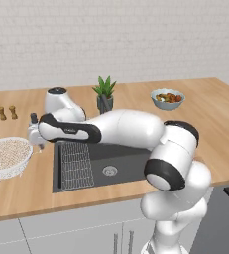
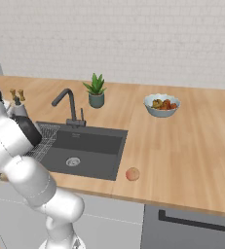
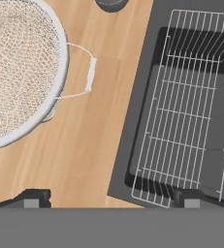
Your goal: Put the colander in the sink, put the peach in the colander, and turn on the sink faucet and pour water over the colander.
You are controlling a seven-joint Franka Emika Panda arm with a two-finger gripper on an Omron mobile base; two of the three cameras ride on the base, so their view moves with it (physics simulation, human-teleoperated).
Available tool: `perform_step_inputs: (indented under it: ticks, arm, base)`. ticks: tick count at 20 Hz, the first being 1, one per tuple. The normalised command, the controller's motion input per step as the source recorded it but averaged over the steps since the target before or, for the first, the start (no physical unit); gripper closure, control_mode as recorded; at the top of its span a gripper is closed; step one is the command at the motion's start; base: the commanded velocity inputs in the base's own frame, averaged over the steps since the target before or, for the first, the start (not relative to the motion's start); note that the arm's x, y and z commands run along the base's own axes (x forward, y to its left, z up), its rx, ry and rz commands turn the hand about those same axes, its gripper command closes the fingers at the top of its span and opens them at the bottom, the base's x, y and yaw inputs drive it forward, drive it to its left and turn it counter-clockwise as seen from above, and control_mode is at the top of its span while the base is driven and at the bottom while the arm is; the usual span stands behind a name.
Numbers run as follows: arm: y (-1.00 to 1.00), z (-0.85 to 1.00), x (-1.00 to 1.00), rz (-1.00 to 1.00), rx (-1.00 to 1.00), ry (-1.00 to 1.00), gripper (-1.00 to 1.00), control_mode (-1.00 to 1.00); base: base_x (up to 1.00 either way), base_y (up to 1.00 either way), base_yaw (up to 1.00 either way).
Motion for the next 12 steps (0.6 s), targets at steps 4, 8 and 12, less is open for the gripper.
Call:
perform_step_inputs:
  ticks: [4, 8, 12]
  arm:
    - [0.06, -0.08, -0.01, 0.0, 0.0, 0.0, -1.0, -1.0]
    - [0.0, -0.02, 0.0, 0.0, 0.0, 0.0, -1.0, -1.0]
    - [0.19, -0.02, 0.0, -0.01, 0.02, 0.0, -1.0, -1.0]
  base:
    - [0.0, 0.0, 0.0]
    - [0.0, 0.0, 0.0]
    - [0.0, 0.0, 0.0]
